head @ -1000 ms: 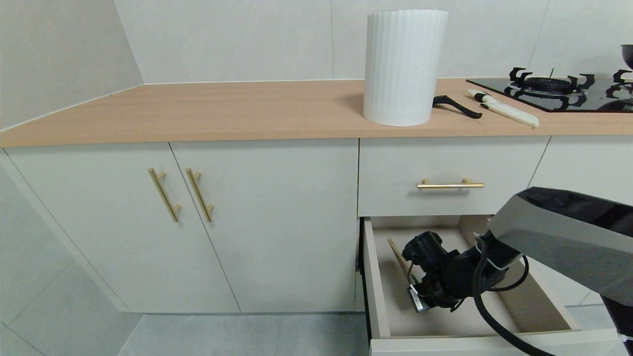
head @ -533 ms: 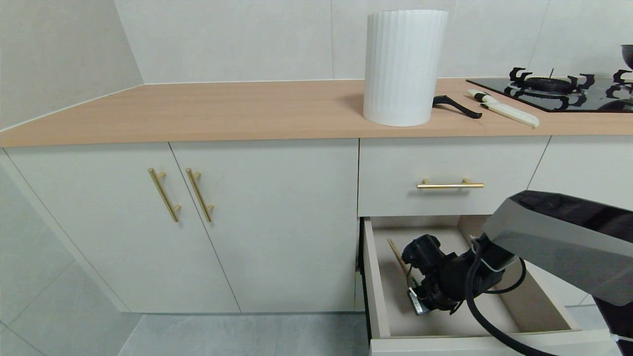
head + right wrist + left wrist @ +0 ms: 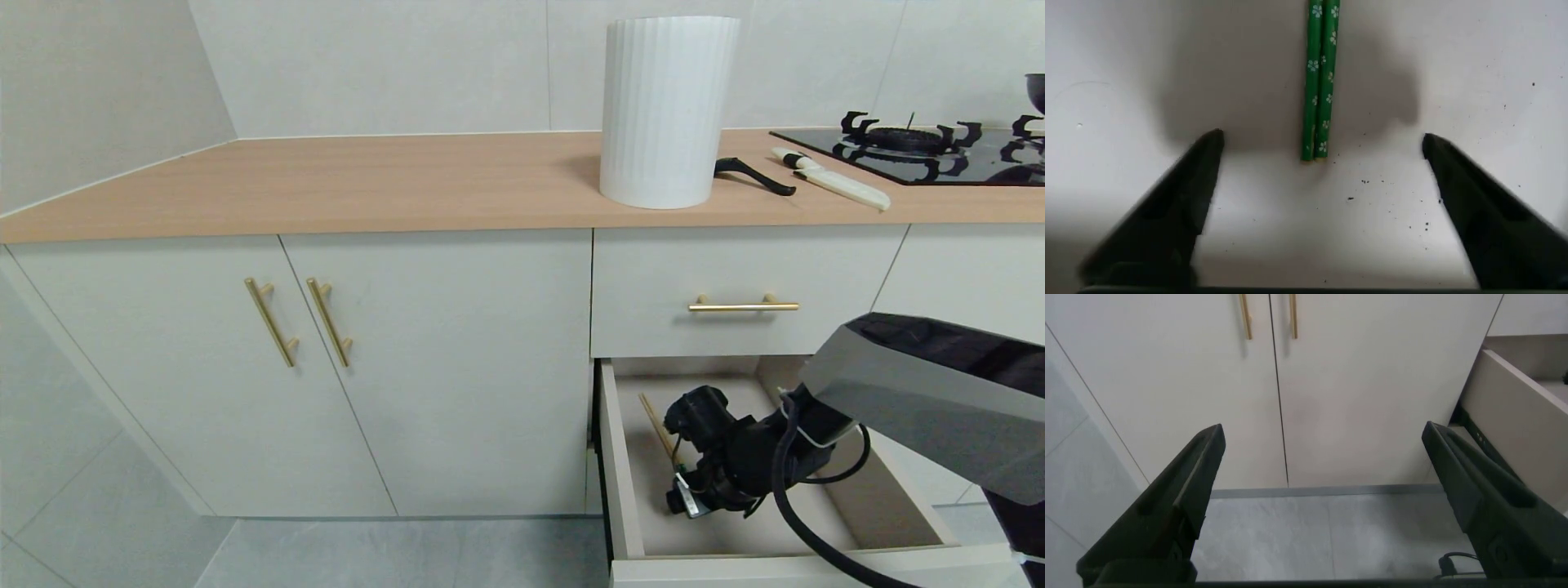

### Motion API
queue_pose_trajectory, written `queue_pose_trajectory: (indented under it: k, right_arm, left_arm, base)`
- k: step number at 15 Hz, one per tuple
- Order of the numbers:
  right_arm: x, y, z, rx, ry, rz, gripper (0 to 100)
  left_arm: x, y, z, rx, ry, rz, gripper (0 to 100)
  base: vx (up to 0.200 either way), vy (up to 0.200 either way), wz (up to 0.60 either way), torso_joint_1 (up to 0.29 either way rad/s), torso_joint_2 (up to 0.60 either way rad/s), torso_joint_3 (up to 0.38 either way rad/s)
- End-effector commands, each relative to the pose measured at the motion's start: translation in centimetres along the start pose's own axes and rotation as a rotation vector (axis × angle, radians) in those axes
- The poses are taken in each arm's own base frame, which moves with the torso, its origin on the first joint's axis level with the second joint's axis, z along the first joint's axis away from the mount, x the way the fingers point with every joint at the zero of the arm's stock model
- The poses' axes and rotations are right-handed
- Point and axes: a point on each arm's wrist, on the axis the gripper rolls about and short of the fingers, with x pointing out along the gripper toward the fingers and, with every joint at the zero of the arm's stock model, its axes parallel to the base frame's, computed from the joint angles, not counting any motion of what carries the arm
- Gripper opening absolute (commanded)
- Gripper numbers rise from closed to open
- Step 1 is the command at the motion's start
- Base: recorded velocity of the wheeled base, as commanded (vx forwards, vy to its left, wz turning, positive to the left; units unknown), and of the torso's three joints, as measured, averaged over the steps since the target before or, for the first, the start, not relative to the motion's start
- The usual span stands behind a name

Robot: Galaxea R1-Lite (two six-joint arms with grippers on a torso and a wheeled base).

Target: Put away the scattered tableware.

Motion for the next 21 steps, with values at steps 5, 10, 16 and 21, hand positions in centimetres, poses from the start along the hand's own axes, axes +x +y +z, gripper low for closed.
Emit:
queue_pose_trajectory:
  k: [5, 10, 16, 21]
  right_arm:
    - [-10.9, -3.0, 2.2, 0.063, -0.233, 0.004, 100]
    - [-19.5, -6.1, 2.7, 0.143, -0.457, 0.025, 100]
    - [-22.5, -9.1, 2.9, 0.198, -0.552, 0.04, 100]
    - [-22.6, -9.4, 3.2, 0.214, -0.591, 0.047, 100]
  left_arm:
    - [0.0, 0.0, 0.0, 0.0, 0.0, -0.001, 100]
    - [0.0, 0.0, 0.0, 0.0, 0.0, -0.001, 100]
    - [0.0, 0.0, 0.0, 0.0, 0.0, -0.001, 100]
    - [0.0, 0.0, 0.0, 0.0, 0.0, -0.001, 100]
  base:
    - [0.0, 0.0, 0.0, 0.0, 0.0, 0.0]
    - [0.0, 0.0, 0.0, 0.0, 0.0, 0.0]
    - [0.0, 0.0, 0.0, 0.0, 0.0, 0.0]
    - [0.0, 0.0, 0.0, 0.017, -0.11, -0.084]
